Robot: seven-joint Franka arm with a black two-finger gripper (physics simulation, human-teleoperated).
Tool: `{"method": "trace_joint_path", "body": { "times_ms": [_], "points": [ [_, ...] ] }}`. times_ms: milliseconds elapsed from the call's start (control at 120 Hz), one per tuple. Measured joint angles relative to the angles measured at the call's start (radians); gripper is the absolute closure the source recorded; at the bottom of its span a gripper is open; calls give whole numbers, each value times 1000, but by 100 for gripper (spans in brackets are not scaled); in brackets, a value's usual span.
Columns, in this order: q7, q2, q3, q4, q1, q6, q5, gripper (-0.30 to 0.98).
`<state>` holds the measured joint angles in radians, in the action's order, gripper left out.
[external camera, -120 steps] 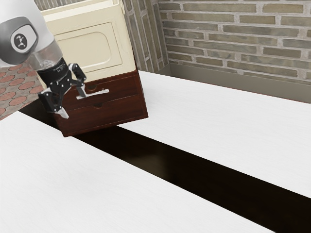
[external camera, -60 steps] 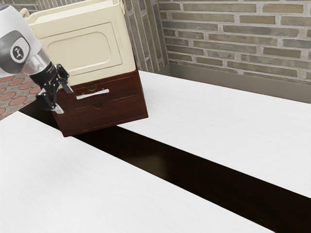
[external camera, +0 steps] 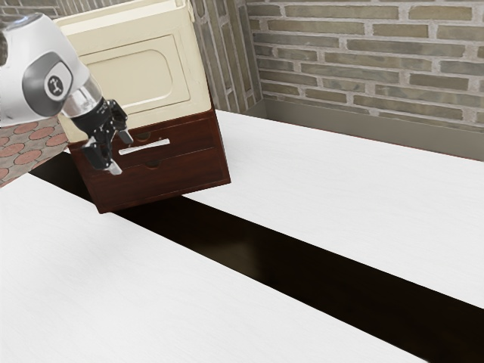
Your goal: Pull the drawer handle with one arm to open the drawer
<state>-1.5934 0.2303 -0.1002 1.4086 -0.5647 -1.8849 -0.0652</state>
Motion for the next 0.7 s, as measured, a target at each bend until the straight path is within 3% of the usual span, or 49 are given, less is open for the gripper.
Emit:
{"method": "trace_joint_path", "body": {
  "times_ms": [700],
  "points": [
    [-1,72,-1,-4,11,-160,1,0]
  ]
}}
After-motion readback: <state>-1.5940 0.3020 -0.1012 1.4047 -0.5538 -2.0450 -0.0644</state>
